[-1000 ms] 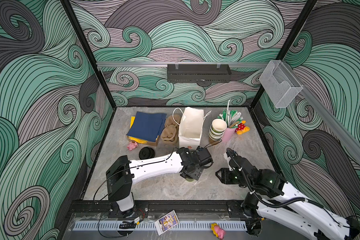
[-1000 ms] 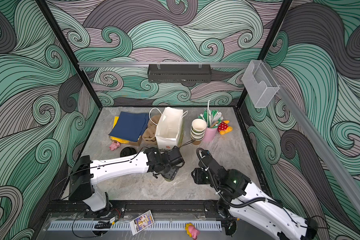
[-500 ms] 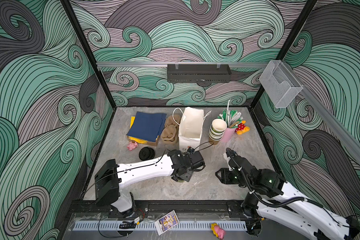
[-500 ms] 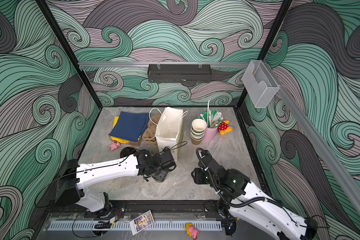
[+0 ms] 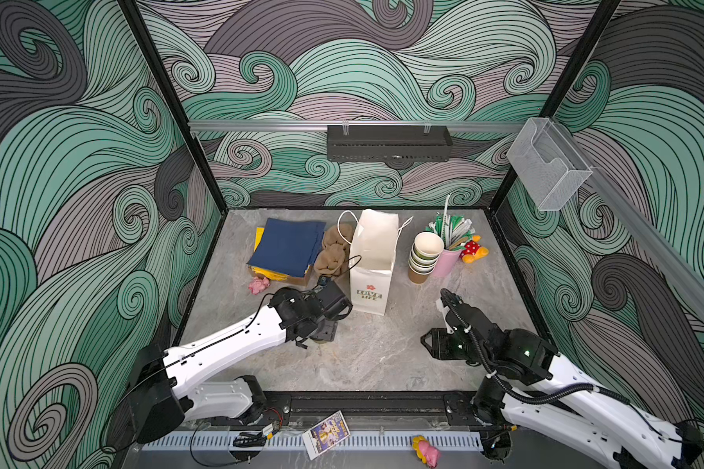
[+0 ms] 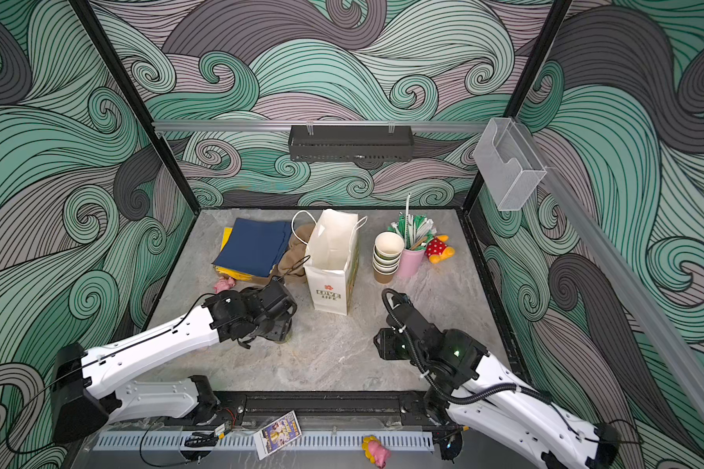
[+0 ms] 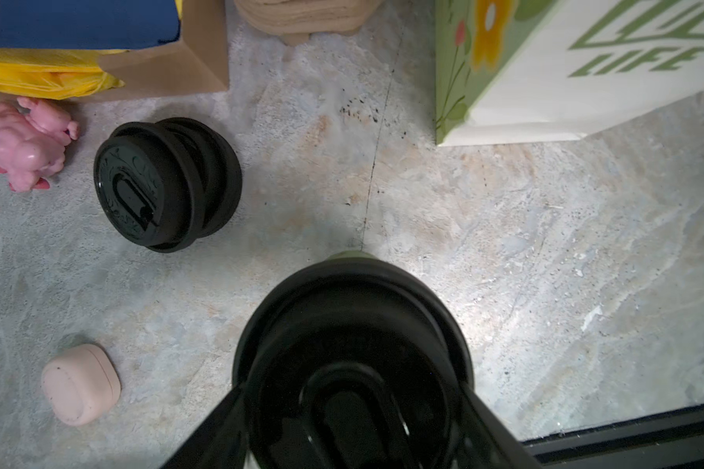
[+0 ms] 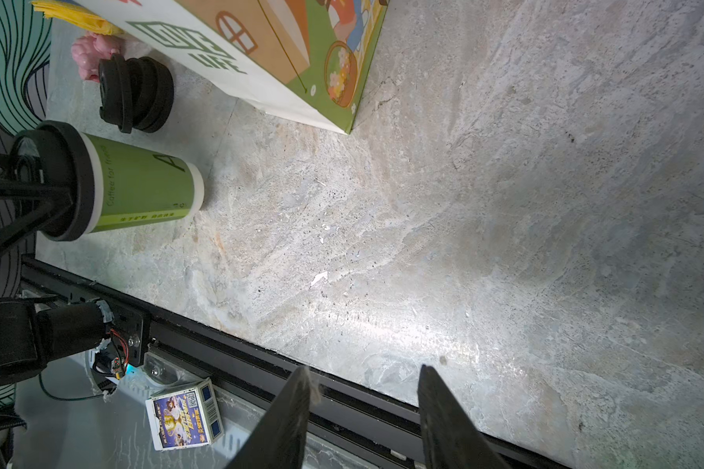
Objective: Pack the takeout coffee
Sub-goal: 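Lift the lidded green cup with the left gripper toward the white paper bag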
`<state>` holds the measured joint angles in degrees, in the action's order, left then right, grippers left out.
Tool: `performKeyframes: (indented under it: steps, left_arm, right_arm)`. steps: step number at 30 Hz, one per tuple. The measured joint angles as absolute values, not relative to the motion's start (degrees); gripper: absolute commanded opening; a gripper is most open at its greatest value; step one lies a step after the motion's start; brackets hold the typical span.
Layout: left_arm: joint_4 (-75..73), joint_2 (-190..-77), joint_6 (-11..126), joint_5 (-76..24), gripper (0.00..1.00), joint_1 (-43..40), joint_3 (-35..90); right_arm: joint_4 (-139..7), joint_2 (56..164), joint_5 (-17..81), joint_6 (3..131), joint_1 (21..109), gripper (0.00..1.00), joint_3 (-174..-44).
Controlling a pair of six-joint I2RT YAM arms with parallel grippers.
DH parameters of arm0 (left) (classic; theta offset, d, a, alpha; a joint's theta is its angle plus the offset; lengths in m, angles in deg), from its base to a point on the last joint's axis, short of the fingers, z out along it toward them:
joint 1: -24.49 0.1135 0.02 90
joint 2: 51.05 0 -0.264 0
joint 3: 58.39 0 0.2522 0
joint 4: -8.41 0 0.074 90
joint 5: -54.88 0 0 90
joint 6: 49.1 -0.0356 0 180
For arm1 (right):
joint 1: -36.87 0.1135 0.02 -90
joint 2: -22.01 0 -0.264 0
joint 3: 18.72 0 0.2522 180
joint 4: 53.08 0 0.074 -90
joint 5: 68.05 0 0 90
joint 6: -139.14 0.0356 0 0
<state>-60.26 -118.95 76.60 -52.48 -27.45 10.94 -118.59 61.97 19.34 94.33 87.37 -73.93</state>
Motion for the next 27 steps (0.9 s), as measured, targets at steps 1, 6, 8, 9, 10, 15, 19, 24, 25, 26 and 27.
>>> performKeyframes:
  steps: [1,6,8,9,10,15,19,24,25,26,27]
  left_arm:
    - [-59.74,-118.17,75.92,-52.24,0.70,-26.42,10.20]
    - [-57.88,-117.53,72.25,-51.54,0.70,-21.02,9.34]
    - [-57.40,-118.10,70.94,-51.15,0.71,-19.82,9.34]
    - [-57.07,-118.49,70.31,-50.93,0.72,-19.36,9.32]
    - [-56.85,-118.93,69.74,-50.76,0.73,-18.97,9.30]
    - [-56.17,-120.57,67.53,-49.62,0.77,-18.03,9.30]
    - [-55.74,-121.05,66.72,-49.14,0.82,-17.88,9.30]
    - [-55.61,-121.12,66.07,-48.74,0.89,-17.48,9.54]
    - [-55.65,-121.12,65.98,-48.59,0.90,-17.40,9.52]
    - [-55.63,-121.12,65.93,-48.53,0.91,-17.35,9.54]
    - [-55.63,-121.12,65.89,-48.33,0.92,-17.35,9.54]
  right_arm:
    - [-118.59,62.08,19.34,94.31,87.37,0.46,-73.93]
    - [-118.89,62.78,19.36,94.26,87.37,0.46,-74.50]
    - [-118.94,63.07,19.38,94.20,87.37,0.46,-74.78]
    - [-118.94,63.20,19.40,94.15,87.37,0.46,-74.83]
    - [-118.98,63.35,19.38,94.13,87.37,0.46,-74.83]
    - [-119.00,63.92,19.40,94.13,87.37,0.47,-74.83]
    - [-119.00,64.25,19.40,94.11,87.37,0.47,-74.87]
    - [-119.00,64.36,19.40,94.11,87.37,0.47,-74.89]
    - [-119.00,64.36,19.40,94.11,87.37,0.47,-74.89]
    - [-119.00,64.36,19.40,94.11,87.35,0.47,-74.89]
    - [-119.00,64.36,19.42,94.11,87.37,0.48,-74.89]
